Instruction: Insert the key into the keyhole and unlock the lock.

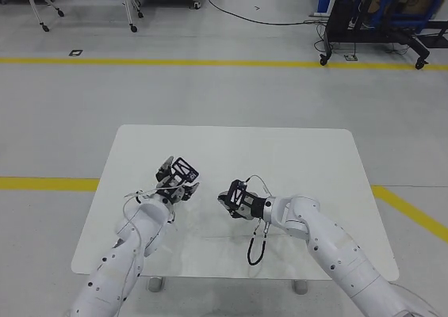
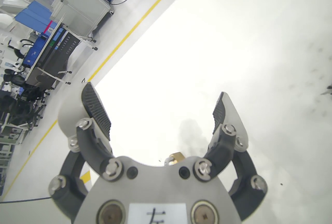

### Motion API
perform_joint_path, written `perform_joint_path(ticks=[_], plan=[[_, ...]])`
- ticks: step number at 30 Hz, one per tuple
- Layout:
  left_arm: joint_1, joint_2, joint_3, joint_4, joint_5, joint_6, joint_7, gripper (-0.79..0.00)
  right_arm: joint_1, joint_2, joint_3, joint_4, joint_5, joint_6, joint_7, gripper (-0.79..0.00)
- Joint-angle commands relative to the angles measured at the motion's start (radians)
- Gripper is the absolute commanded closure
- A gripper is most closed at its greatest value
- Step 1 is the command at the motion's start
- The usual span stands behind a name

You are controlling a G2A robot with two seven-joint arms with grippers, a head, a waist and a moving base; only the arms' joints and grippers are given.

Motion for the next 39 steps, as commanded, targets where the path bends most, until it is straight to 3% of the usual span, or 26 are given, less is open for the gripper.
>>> perform_joint_path(ticks=[1,6,13,35,37,39], plan=[[0.028,0.006,-0.060,-0.038,-0.041,0.002,0.023,-0.785,0.000,0.000,0.000,0.000,0.000,0.000,0.000,0.000],[0.100,0.019,-0.189,-0.079,-0.160,-0.014,0.085,-0.785,0.000,0.000,0.000,0.000,0.000,0.000,0.000,0.000],[0.144,0.028,-0.302,-0.067,-0.380,-0.129,0.184,-0.785,0.000,0.000,0.000,0.000,0.000,0.000,0.000,0.000],[0.144,0.028,-0.302,-0.067,-0.380,-0.129,0.184,-0.785,0.000,0.000,0.000,0.000,0.000,0.000,0.000,0.000],[0.149,0.028,-0.299,-0.067,-0.391,-0.136,0.194,-0.785,0.000,-0.001,0.009,0.039,0.078,-0.042,-0.024,0.000],[0.155,0.028,-0.307,-0.066,-0.436,-0.163,0.220,-0.785,0.029,-0.003,0.021,0.106,0.202,-0.161,-0.050,0.000]])
